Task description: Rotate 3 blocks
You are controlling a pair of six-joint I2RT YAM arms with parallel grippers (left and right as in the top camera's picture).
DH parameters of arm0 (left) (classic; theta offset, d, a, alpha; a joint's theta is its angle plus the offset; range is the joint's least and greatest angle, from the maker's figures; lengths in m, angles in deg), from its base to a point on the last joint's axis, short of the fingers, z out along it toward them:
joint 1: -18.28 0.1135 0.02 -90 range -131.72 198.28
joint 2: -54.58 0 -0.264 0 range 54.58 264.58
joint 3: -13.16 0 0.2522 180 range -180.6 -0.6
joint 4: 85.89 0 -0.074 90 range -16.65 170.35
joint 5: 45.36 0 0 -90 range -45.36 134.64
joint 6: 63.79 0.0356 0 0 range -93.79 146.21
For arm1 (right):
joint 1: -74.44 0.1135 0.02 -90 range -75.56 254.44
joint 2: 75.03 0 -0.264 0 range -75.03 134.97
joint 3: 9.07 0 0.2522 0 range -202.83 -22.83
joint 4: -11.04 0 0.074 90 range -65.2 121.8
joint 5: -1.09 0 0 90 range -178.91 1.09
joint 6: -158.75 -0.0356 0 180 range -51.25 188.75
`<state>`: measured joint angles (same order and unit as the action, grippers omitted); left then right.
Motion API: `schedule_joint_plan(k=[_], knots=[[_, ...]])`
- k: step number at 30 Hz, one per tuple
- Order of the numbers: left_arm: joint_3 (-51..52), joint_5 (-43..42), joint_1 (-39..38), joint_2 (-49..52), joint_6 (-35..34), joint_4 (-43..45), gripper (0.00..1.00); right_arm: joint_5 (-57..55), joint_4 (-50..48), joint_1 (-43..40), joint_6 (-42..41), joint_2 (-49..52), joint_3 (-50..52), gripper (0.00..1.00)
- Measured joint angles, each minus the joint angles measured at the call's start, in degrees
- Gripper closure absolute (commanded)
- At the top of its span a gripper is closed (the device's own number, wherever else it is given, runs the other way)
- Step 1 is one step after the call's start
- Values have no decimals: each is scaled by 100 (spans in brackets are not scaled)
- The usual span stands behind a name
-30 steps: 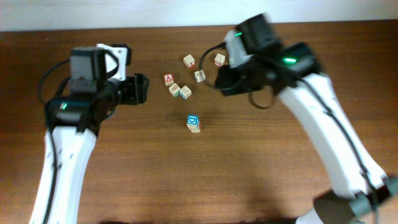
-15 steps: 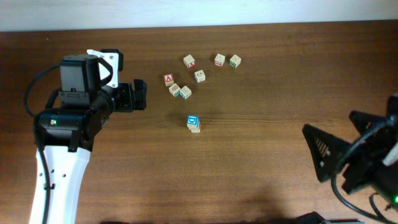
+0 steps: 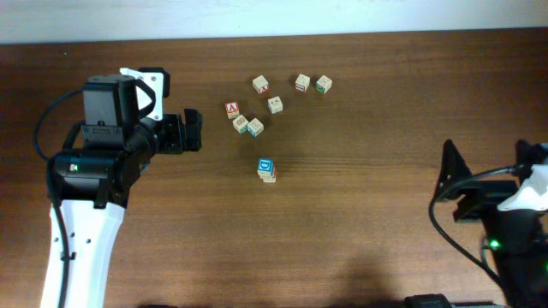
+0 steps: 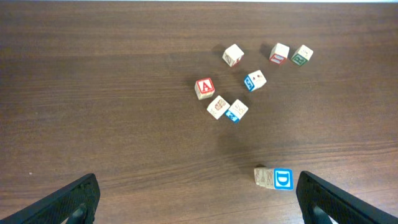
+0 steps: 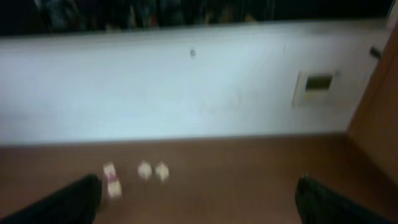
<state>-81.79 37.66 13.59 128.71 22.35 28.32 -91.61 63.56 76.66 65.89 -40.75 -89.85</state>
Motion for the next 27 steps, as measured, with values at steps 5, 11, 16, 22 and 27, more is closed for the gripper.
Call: schedule_joint_plan(k=[5, 11, 16, 22, 27], knots=[[-2, -2, 0, -2, 0, 4, 1, 267, -2345, -221, 103, -1231, 2881, 1], [-4, 0, 0, 0, 0, -9, 1, 372, -3759, -225, 138, -2612, 5318, 1], [-4, 0, 0, 0, 0, -7, 1, 407, -3926, -133, 140, -3300, 6199, 1], [-4, 0, 0, 0, 0, -4, 1, 389, -3427, -101, 138, -3353, 6620, 1], [-4, 0, 0, 0, 0, -4, 1, 391, -3432, -101, 138, -3359, 6620, 1]])
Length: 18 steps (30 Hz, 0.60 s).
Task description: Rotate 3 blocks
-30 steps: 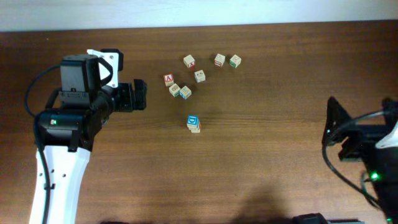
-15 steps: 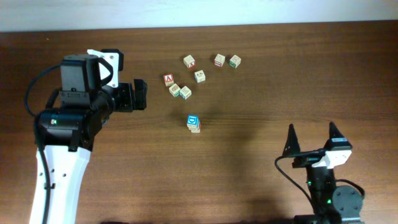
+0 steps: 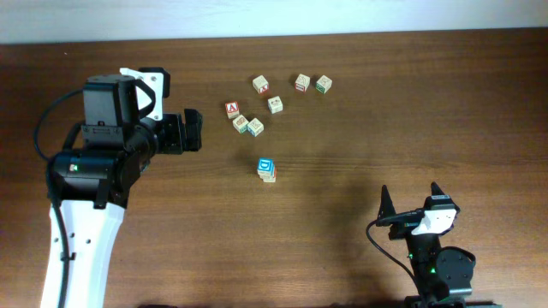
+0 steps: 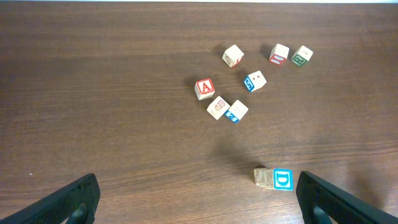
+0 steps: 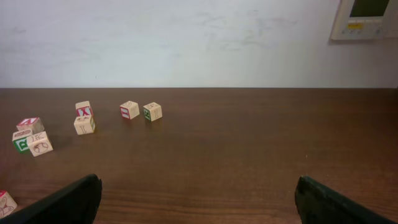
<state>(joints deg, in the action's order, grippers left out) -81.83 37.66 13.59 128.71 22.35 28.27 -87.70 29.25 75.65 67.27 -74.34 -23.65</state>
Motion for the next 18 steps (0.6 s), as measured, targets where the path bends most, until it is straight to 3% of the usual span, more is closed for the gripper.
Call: schedule_joint_plan(k=[15, 17, 18], knots=[[2, 22, 0, -28, 0, -297, 1, 0, 0, 0, -2, 0, 0, 1], [317, 87, 0, -315, 0, 402, 1, 0, -2, 0, 0, 0, 0, 1], [802, 149, 0, -688, 22, 1257, 1, 0, -7, 0, -2, 0, 0, 1]])
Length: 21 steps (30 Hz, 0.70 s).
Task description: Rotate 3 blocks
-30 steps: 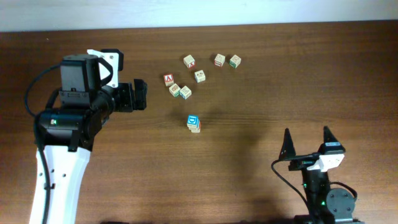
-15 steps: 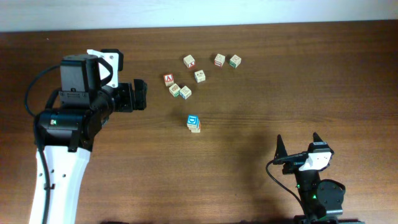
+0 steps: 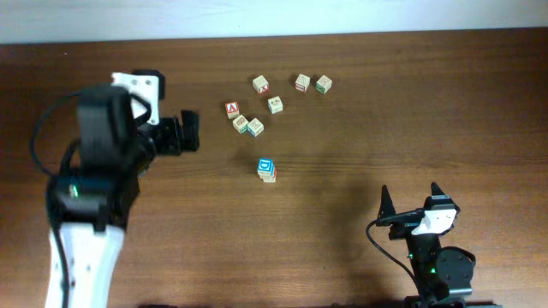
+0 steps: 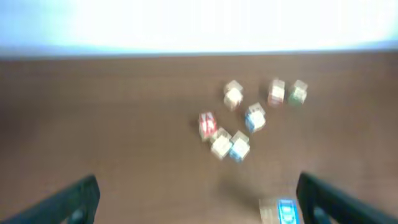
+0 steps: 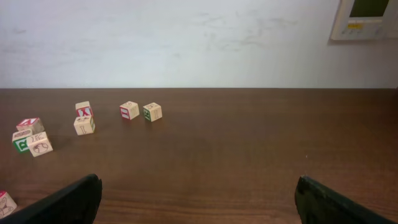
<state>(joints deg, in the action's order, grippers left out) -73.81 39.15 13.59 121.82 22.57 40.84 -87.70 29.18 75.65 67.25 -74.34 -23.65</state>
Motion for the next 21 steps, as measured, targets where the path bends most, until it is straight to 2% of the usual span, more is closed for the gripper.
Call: schedule_joint_plan(k=[3, 6, 9, 11, 14, 18, 21], knots=[[1670, 68, 15, -1322, 179, 1812, 1, 0, 2, 0, 0, 0, 2, 1], [3427, 111, 232, -2761, 328, 2855, 1, 0, -4, 0, 2, -4, 2, 2], [4723, 146, 306, -3939, 715, 3641, 1, -2, 2, 0, 2, 0, 2, 1], [5344, 155, 306, -4592, 1106, 3971, 1, 0, -2, 0, 2, 2, 2, 1], [6240, 396, 308, -5388, 1335, 4350, 1, 0, 2, 0, 2, -2, 4, 1], [6961, 584, 308, -6052, 1569, 4358, 1, -2, 2, 0, 4, 7, 4, 1], [7123, 645, 328, -6284, 1725, 3899, 1, -2, 0, 0, 2, 4, 4, 1]])
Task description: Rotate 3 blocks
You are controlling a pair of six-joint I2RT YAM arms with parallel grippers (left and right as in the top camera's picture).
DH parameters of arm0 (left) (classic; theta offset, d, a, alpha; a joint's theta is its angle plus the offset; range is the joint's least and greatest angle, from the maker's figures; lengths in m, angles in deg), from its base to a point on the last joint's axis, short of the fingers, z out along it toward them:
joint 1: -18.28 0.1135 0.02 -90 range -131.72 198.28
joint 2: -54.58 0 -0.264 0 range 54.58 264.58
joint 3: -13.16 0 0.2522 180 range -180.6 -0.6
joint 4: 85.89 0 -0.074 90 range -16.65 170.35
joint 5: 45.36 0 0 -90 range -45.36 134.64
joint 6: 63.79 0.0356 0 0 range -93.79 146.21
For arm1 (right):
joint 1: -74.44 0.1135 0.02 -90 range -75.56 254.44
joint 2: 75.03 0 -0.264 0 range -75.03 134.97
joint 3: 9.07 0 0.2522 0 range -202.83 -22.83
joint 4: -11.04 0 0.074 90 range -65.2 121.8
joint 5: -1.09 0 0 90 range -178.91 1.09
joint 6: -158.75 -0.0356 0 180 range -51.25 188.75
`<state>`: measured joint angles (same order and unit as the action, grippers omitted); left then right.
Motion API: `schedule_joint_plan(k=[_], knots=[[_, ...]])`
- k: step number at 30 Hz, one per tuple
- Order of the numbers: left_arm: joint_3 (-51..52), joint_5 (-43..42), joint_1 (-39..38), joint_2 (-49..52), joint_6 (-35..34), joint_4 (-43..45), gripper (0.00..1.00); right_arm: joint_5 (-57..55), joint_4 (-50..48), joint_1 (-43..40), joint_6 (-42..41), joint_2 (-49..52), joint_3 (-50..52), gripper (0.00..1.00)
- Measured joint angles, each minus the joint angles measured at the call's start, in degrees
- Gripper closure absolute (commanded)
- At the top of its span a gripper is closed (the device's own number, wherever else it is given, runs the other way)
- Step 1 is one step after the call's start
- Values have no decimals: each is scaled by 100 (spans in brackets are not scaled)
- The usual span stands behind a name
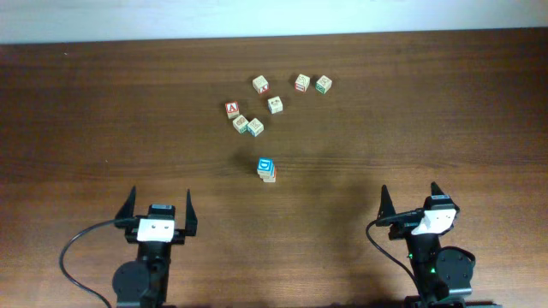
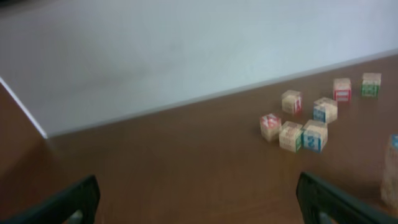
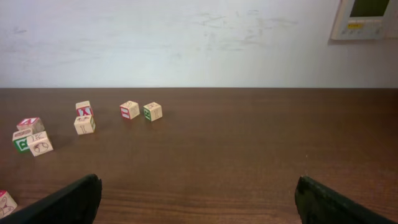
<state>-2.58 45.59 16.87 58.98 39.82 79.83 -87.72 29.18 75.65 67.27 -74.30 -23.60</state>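
Observation:
Several small wooden letter blocks lie in a loose cluster point(image 1: 255, 127) at the table's far middle. Nearer stands a blue "D" block point(image 1: 266, 164) on top of another block. My left gripper point(image 1: 160, 202) sits low at the front left, open and empty, far from the blocks. My right gripper point(image 1: 410, 197) sits at the front right, likewise open and empty. The left wrist view shows the cluster point(image 2: 302, 135) off to the right of my left gripper point(image 2: 199, 202). In the right wrist view, blocks point(image 3: 130, 109) lie far left of my right gripper point(image 3: 199, 200).
The brown wooden table point(image 1: 411, 111) runs back to a white wall point(image 3: 186, 37). A white panel point(image 3: 367, 15) hangs on the wall at the far right. The stack's edge point(image 2: 392, 168) shows at the right border of the left wrist view.
My left arm was raised over the table's left side, its gripper near the cluster. It now sits folded at the front left, its camera looking level across the table. Blocks and right arm are unmoved.
First my left arm stood out over the left of the table and my right arm was at the right edge, its view blurred. Then the right arm sat folded at the front right. Now the left arm is folded too. The blocks lie where they were throughout.

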Motion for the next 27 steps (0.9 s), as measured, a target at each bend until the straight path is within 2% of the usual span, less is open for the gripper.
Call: schedule_joint_plan(k=[3, 27], knots=[[76, 20, 0, -203, 44, -505, 1, 0, 0, 0, -4, 0, -2, 1], [76, 101, 0, -356, 55, -498, 1, 2, 2, 0, -2, 0, -2, 1]])
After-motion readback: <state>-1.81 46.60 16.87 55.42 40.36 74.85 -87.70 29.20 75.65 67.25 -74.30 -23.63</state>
